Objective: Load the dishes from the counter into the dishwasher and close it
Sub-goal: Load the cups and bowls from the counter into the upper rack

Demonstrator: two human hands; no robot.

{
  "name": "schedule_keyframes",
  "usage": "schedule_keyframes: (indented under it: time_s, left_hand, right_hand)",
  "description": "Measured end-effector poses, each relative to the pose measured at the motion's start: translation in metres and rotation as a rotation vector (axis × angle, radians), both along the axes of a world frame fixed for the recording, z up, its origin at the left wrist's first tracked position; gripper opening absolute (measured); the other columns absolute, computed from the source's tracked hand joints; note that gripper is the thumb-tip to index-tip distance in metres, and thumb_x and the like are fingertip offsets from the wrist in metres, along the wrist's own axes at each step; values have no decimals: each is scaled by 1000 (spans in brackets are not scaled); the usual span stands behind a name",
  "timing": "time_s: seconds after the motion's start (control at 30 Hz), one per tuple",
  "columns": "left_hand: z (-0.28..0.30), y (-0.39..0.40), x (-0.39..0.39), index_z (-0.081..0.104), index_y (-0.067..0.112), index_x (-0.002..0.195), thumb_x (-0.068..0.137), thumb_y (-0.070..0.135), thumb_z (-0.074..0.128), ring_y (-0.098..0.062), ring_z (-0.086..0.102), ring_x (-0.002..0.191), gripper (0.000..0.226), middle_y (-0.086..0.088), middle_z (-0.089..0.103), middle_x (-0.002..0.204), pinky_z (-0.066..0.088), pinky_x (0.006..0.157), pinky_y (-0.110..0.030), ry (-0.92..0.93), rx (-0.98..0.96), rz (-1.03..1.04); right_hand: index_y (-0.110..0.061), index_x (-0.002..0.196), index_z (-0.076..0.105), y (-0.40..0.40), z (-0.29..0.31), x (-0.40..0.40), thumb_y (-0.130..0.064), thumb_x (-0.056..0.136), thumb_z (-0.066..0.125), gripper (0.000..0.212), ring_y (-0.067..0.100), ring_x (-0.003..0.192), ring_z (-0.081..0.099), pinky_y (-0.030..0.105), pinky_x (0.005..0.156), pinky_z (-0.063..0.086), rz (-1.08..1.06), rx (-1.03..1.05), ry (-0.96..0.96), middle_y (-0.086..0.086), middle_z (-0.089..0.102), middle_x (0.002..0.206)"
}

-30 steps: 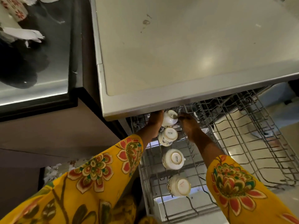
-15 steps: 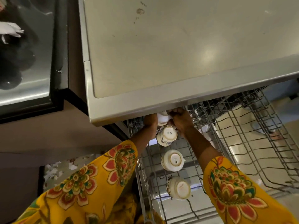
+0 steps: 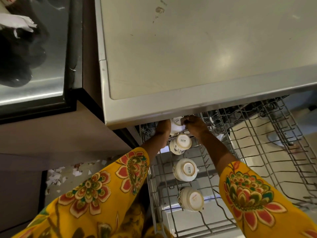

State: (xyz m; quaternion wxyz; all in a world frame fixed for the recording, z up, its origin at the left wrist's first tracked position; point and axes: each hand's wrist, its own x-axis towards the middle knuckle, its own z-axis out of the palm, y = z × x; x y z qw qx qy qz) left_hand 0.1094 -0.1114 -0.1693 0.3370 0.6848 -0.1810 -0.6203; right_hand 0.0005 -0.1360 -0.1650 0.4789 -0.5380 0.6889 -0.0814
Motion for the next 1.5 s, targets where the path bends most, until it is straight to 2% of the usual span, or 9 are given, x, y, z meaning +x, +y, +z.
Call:
schedule_keyframes:
  time_s: [0.5,0.63,0.7,0.8,1.03,1.17,1.27,1.33,1.5]
  left_hand:
    - [27,24,1,52,14,128,100,32,37,-25,51,118,37,-9,54,133,36,84,-26,73,-55,138]
    - [51,49,0,60,19,99,103,34,25,-5,54,81,38,2,59,103,44,62,-10,154,-114,221]
    - [62,67,5,60,17,115,103,39,21,-9,54,102,46,5,58,115,40,81,-10,169,-123,243]
    - [83,101,21,49,20,136,99,54,22,-26,32,139,58,-2,41,148,21,117,-40,189,-101,301]
    - [129,177,67,66,10,108,100,50,24,-31,59,109,58,-16,62,122,43,98,-42,176,-171,408]
    - [160,196,93,51,10,134,98,53,25,-23,45,129,62,-6,50,139,31,111,-41,135,-221,443]
    - [182,200,113,55,12,128,99,52,25,-17,48,121,58,-2,56,127,34,103,-32,116,-292,511]
    - [200,200,125,58,13,119,101,47,24,-13,50,110,51,2,58,115,37,92,-27,122,-362,516]
    - [231,185,152,56,10,124,101,45,24,-16,51,116,53,-1,60,118,38,97,-28,62,-461,563]
  right_hand:
    - [-8,118,61,24,23,4,-31,99,42,35,33,117,52,35,98,38,-213,-150,-68,17,59,125]
    - [-10,118,63,56,41,11,-31,96,48,33,32,116,54,36,99,42,-248,-173,-152,16,61,123]
    - [-10,120,62,75,53,17,-32,96,49,35,32,116,54,35,97,42,-255,-142,-192,15,61,123]
    - [-7,118,62,105,72,32,-30,97,48,35,32,113,55,38,98,43,-234,-95,-226,17,62,121]
    - [-9,116,63,176,120,75,-36,97,46,37,26,114,55,36,101,41,-35,-22,-282,11,63,119]
    - [-10,117,63,193,150,98,-32,97,48,33,13,103,56,25,92,41,17,-25,-375,-1,62,105]
    - [-15,104,67,196,175,119,-39,95,48,32,11,87,59,23,76,45,58,-40,-451,-3,67,92]
    - [-20,96,68,192,194,133,-41,95,48,29,12,92,61,27,81,47,59,-62,-481,-1,68,97]
    - [-18,90,64,171,240,162,-39,98,43,31,12,85,57,26,76,42,85,-154,-613,1,63,92]
